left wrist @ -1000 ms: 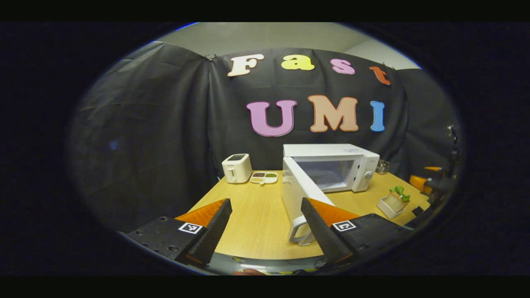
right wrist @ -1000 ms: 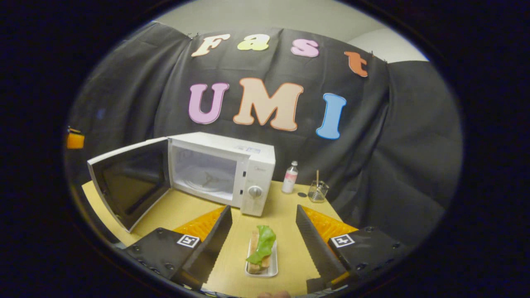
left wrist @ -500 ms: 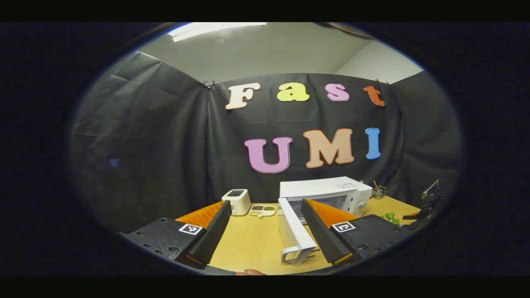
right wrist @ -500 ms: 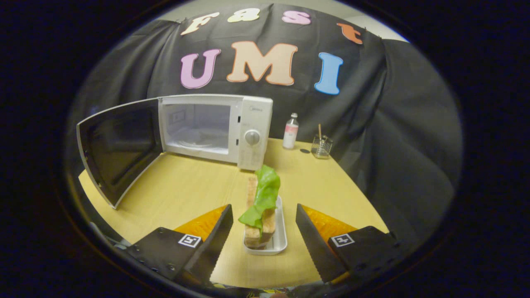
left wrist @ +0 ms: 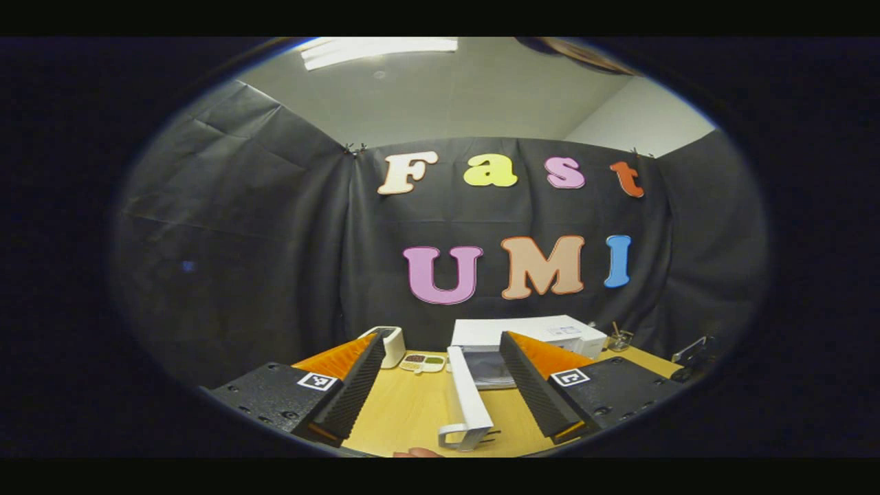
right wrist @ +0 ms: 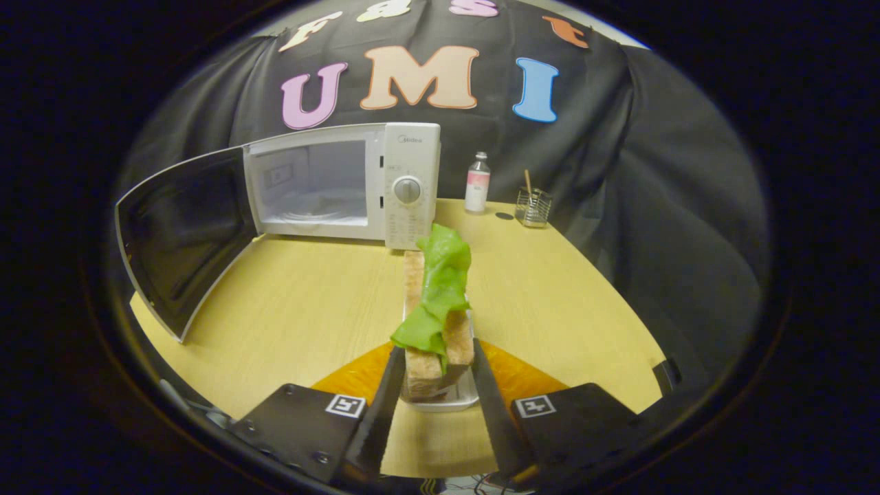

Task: Open the microwave oven with the left hand, put the food in, and close the microwave oven.

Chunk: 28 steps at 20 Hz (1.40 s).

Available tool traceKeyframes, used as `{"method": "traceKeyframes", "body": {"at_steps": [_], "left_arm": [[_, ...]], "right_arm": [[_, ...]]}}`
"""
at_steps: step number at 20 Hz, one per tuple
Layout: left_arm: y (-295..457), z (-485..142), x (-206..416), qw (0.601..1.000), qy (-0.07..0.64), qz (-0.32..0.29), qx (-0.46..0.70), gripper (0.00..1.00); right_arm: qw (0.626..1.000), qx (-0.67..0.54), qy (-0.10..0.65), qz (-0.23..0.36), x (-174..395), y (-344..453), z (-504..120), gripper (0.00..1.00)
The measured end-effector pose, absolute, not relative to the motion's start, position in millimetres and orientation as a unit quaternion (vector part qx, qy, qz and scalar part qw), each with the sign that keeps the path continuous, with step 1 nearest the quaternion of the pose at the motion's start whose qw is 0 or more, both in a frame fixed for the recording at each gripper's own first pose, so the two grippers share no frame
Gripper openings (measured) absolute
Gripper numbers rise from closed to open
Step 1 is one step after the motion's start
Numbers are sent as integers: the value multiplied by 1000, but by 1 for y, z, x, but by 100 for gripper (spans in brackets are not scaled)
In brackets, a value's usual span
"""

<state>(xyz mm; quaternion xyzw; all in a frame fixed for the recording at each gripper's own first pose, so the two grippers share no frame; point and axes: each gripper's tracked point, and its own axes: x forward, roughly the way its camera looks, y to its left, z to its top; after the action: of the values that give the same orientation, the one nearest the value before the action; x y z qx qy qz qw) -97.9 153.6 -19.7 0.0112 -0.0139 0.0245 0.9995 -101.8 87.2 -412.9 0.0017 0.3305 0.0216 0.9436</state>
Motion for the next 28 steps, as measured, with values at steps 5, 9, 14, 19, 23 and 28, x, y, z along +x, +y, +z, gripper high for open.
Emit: {"method": "traceKeyframes", "body": {"at_steps": [5,9,14,19,23,28], "left_arm": [[150,-16,-97,1000,-17,18,13,97],[149,-14,-100,1000,-21,18,11,100],[150,-17,-100,1000,-21,20,5,97],[152,-19,-98,1000,-20,19,-5,100],[152,-23,-96,1000,-20,14,-10,100],[159,-20,-90,999,-27,16,-15,100]], "right_arm": [[942,-1,333,26,-104,94,-412,40],[940,-5,341,15,-103,90,-410,27],[943,1,333,13,-94,88,-394,32],[953,0,303,23,-81,92,-355,33],[959,11,279,46,-67,113,-321,33],[960,40,264,83,-49,156,-295,32]]}}
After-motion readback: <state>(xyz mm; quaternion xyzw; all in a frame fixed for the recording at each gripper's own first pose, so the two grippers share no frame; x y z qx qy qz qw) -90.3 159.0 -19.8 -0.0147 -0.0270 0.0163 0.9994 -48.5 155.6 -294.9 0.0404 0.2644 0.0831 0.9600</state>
